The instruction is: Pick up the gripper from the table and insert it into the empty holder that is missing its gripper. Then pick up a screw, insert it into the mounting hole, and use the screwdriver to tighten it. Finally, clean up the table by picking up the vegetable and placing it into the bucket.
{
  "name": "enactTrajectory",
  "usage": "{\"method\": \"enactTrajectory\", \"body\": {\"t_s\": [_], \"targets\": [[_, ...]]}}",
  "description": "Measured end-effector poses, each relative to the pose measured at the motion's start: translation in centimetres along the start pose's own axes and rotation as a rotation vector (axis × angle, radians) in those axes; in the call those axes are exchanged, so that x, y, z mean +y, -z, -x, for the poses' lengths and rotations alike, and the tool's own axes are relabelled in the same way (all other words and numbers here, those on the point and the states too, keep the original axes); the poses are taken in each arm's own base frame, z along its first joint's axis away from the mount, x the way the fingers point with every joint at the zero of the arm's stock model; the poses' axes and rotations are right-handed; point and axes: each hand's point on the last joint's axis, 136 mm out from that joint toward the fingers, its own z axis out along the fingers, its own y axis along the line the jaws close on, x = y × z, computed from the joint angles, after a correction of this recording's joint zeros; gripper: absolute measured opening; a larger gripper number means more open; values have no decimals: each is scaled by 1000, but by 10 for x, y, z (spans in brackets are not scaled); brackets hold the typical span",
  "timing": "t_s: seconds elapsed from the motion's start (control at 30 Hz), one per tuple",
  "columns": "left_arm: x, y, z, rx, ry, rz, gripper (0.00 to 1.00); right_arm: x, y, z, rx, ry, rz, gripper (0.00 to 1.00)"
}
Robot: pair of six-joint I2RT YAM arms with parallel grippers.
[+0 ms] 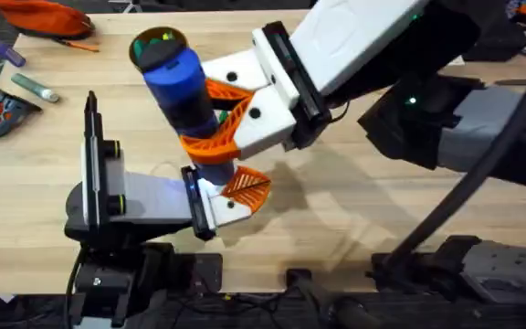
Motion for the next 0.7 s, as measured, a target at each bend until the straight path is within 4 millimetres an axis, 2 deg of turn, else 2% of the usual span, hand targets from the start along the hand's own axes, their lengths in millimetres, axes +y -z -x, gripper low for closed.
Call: {"method": "enactTrajectory", "body": {"t_s": [0.57,0.63,0.7], "targets": [[0,0,0,0,-2,0,13,2,0,5,-7,17,14,23],[0,0,0,0,-1,0,13,-1,0,12,-10,8,26,23],[0,0,0,0,-1,0,13,-7,1,28,-16,19,26,23]]}}
